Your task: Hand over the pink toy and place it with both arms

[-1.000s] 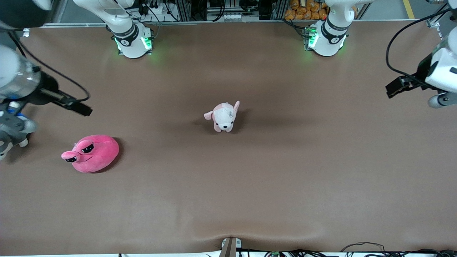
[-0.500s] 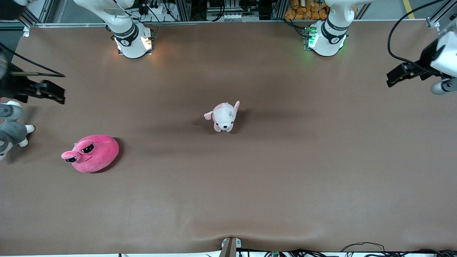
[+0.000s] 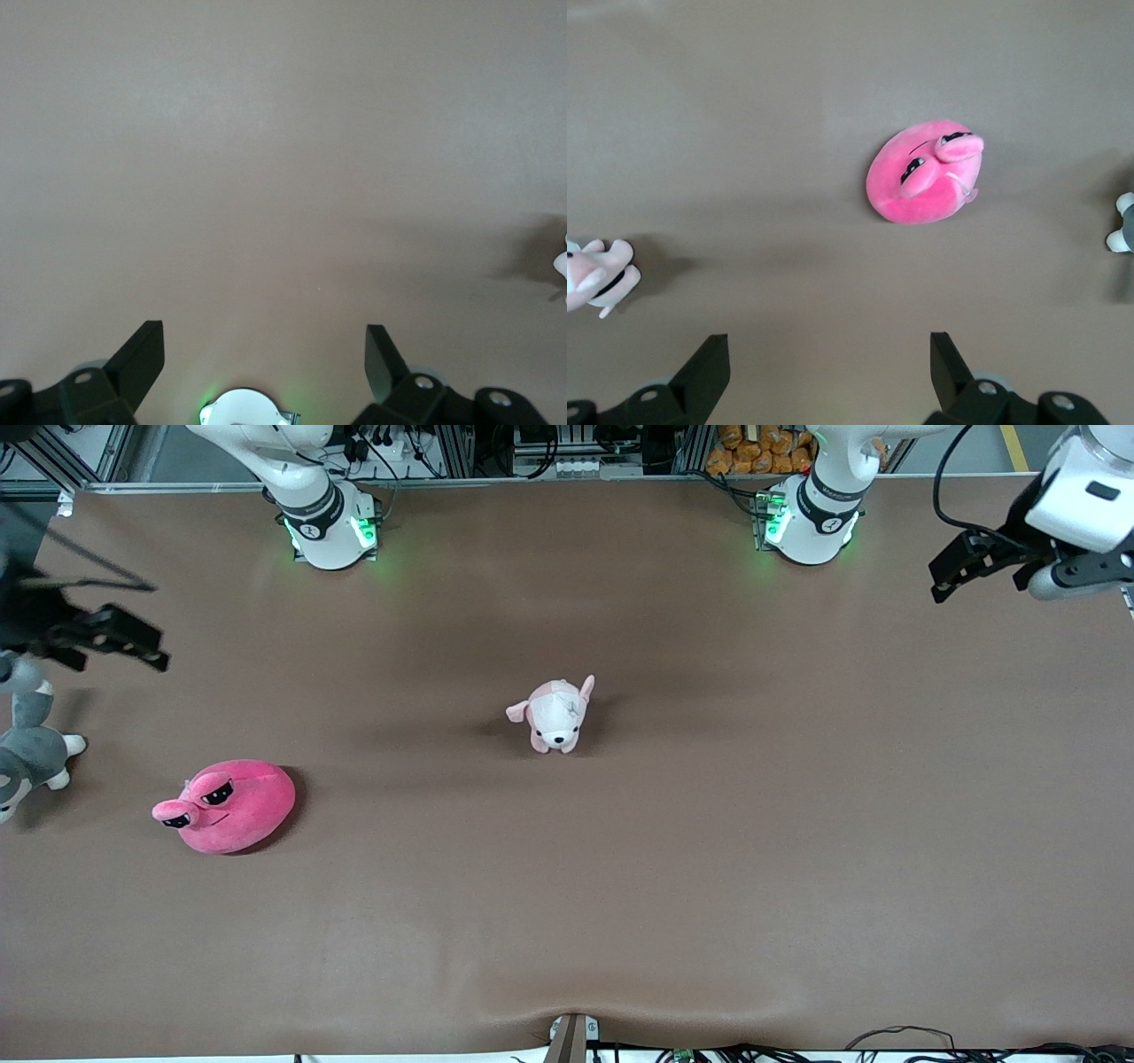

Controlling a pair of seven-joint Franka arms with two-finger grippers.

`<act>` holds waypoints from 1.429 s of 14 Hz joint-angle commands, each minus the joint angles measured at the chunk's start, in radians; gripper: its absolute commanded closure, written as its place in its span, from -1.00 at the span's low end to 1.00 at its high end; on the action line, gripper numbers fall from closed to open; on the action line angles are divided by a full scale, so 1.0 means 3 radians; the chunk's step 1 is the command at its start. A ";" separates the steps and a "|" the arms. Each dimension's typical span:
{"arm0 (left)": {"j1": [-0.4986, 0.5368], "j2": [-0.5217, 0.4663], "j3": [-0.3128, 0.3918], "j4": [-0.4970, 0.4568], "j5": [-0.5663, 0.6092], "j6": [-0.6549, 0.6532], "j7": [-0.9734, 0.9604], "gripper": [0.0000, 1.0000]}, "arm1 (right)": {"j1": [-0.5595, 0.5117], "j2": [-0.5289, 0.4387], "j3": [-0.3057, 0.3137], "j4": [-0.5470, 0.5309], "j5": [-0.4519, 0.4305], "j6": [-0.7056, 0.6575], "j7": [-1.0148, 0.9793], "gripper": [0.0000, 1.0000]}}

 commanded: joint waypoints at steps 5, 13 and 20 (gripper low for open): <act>-0.0038 -0.0060 0.0081 0.0046 -0.0066 -0.0009 0.0010 -1.00 | 0.0029 -0.0054 -0.0043 0.0072 -0.0078 -0.0080 -0.0292 -1.00; -0.0008 0.0350 0.0127 0.0502 -0.0061 -0.0250 0.0056 -1.00 | -0.0043 -0.0048 -0.0043 0.0068 -0.0038 -0.0080 -0.0344 -1.00; -0.0028 0.0463 0.0106 0.0630 -0.0061 -0.0265 0.0056 -1.00 | -0.0064 -0.0048 -0.0043 0.0058 -0.0027 -0.0080 -0.0344 -1.00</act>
